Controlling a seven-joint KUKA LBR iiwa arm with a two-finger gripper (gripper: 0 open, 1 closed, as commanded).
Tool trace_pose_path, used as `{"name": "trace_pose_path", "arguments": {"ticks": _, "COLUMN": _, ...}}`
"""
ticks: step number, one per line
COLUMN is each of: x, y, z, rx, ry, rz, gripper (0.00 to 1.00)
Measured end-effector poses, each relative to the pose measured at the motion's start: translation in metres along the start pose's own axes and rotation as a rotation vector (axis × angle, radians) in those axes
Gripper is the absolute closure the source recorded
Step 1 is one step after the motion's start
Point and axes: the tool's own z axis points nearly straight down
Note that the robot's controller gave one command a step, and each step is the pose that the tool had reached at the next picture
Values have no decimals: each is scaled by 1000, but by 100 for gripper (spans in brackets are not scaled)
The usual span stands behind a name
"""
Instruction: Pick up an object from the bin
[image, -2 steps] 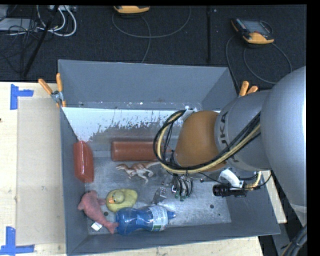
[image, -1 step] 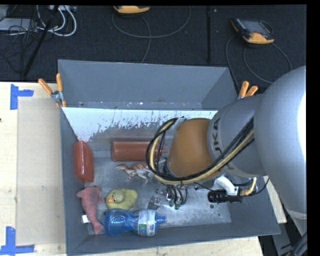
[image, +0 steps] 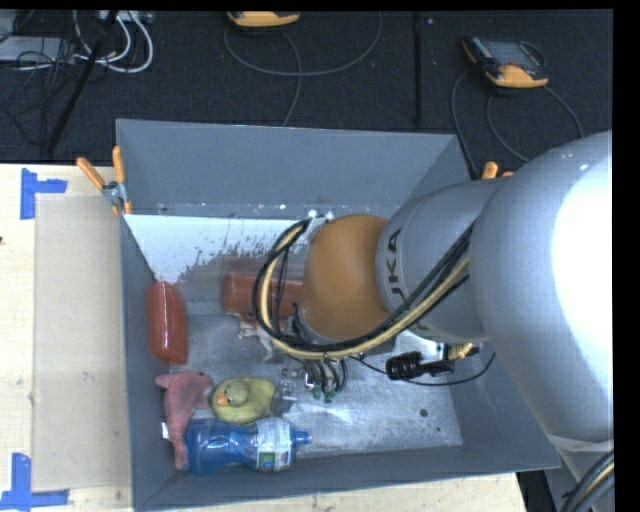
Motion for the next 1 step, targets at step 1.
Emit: {"name": "trace_pose_path", "arguments": {"ticks": 1, "x": -6, "y": 14, "z": 8, "rx": -6, "ry": -11, "rz": -29, "gripper": 0}}
